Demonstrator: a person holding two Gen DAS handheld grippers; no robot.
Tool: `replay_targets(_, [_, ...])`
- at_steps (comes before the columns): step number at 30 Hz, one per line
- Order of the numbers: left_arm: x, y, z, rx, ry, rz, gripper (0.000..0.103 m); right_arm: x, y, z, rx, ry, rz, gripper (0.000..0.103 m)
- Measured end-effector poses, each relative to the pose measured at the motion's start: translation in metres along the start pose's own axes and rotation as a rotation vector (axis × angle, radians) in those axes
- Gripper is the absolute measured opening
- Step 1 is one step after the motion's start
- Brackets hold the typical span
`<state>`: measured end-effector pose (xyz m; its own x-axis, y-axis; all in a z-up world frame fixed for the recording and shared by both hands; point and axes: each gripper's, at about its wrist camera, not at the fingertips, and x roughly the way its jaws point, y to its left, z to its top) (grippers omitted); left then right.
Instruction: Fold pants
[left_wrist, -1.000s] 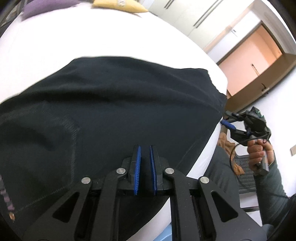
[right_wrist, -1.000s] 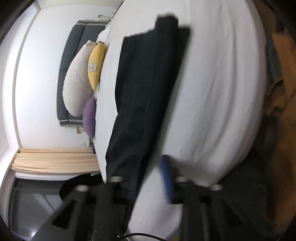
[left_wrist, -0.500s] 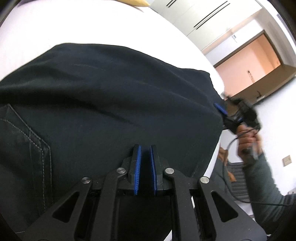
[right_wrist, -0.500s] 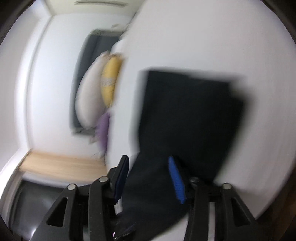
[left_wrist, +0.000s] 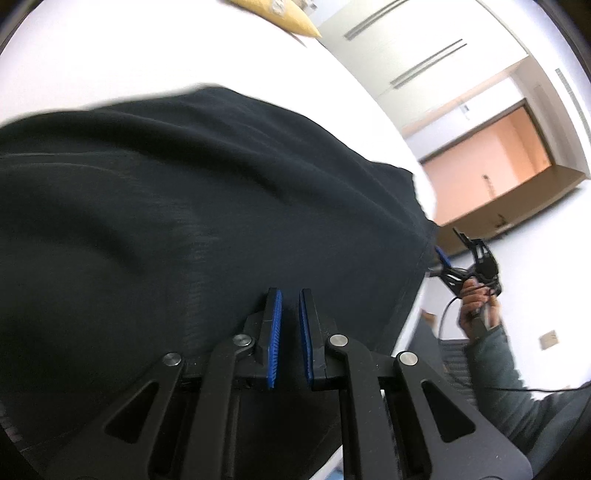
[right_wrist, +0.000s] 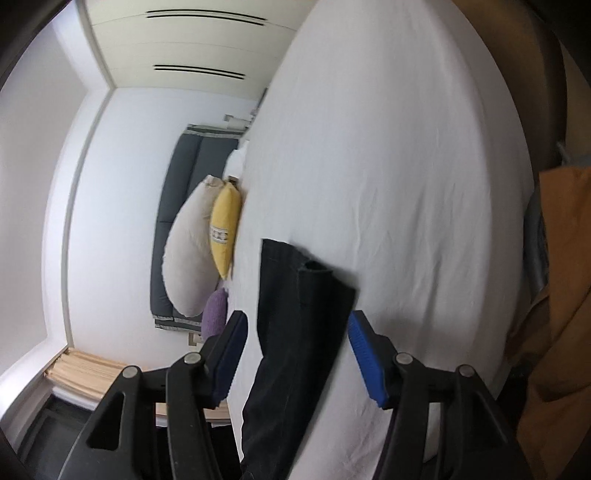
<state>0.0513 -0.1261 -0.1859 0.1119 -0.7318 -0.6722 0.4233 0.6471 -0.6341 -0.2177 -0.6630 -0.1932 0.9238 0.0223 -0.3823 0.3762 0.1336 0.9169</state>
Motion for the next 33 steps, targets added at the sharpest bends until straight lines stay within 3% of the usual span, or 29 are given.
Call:
replay_targets(4, [-0.030,0.038,-0.013,-0.088,-0.059,-0.045,0.010,0.009,-0.006,0.003,0.029,0.015,-0.047,0.061])
replay_targets(12, [-0.053,0.067,-0.031,-0.084,-0.099,-0.067,0.006,0.011,-0.008,0.001,0.044,0.031,-0.026,0.062])
replay_targets(16, [-0.073,0.078,-0.038,-0.056,-0.087,-0.022,0.006,0.021,-0.004,0.005,0.042,0.029,-0.008,0.062])
replay_targets(20, [-0.097,0.061,-0.040,-0.027,-0.093,0.062,0.007,0.023,0.000,0.004,0.040,0.031,-0.007,0.062])
replay_targets(23, [-0.134,0.049,-0.037,-0.006,-0.175,0.059,0.007,0.019,-0.002,0.002,0.032,0.030,-0.004,0.062])
replay_targets(28, [-0.203,0.078,-0.019,-0.076,-0.328,0.158,0.007,0.023,-0.002,0.000,0.012,0.031,-0.022,0.062])
replay_targets(30, [-0.219,0.084,-0.012,-0.092,-0.360,0.197,0.007,0.027,-0.002,0.001,0.010,0.036,-0.023,0.062])
replay_targets(33, [-0.214,0.073,-0.001,-0.089,-0.360,0.166,0.007,0.031,0.001,0.001,-0.003,0.039,-0.032,0.062])
